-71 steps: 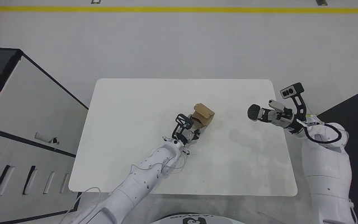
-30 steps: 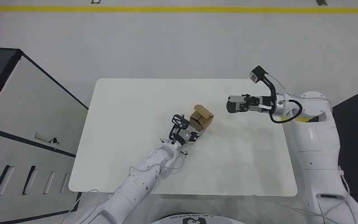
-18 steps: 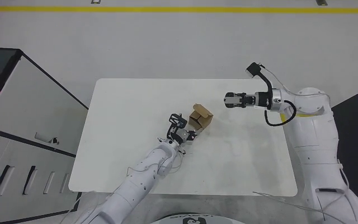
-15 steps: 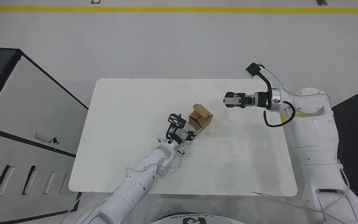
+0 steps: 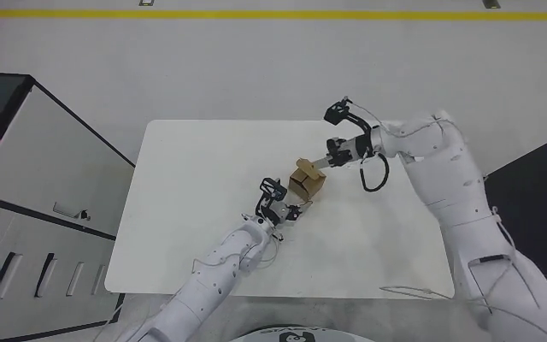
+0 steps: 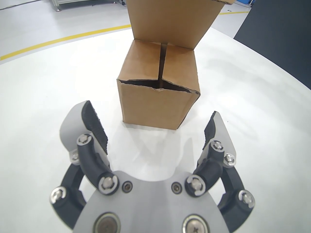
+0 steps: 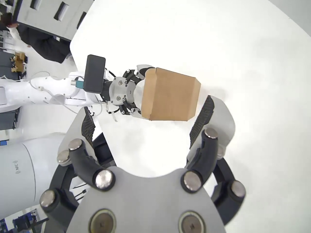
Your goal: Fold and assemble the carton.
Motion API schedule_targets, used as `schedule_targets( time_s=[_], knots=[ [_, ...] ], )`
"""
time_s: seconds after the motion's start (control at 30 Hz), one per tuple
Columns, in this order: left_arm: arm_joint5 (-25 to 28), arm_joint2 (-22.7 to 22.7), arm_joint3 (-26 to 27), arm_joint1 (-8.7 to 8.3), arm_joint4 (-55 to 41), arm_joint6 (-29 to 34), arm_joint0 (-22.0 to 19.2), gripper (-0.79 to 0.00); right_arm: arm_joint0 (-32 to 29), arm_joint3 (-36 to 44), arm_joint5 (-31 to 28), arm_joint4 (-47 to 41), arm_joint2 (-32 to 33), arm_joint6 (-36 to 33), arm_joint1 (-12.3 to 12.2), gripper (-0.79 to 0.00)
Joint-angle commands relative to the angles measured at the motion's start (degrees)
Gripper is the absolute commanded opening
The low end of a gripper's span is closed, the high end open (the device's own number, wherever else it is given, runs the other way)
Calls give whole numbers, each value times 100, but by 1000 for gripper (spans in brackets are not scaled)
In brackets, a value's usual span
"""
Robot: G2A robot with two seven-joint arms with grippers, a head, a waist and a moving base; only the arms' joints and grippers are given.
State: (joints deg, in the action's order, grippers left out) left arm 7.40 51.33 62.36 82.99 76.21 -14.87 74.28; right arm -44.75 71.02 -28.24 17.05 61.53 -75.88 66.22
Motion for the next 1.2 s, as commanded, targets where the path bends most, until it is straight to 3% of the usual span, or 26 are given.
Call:
schedule_targets(
  time_s=[0.0, 0.2, 0.4, 0.47, 0.57, 0.77, 1.17],
  knots=[
    [-4, 5, -3, 6, -35, -3, -2, 0, 17, 0, 2, 5, -26, -7, 2, 0],
    [-14, 28, -43, 16, -87, -14, -37, 0, 7, 16, 6, 44, -31, 29, 1, 0],
    [73, -5, -66, 24, -70, -6, -56, 0, 64, -8, -41, 823, -470, 370, 43, 0],
    [73, -5, -66, 24, -70, -6, -56, 0, 181, -103, -62, 1001, -646, 447, 81, -117],
    [73, -5, -66, 24, -70, -6, -56, 0, 319, -263, -129, 1022, -845, 552, 137, -157],
    [73, -5, -66, 24, -70, -6, -56, 0, 505, -490, -228, 1060, -1107, 667, 206, -369],
    [73, -5, -66, 24, -70, -6, -56, 0, 626, -641, -272, 1163, -1370, 710, 243, -486]
  ],
)
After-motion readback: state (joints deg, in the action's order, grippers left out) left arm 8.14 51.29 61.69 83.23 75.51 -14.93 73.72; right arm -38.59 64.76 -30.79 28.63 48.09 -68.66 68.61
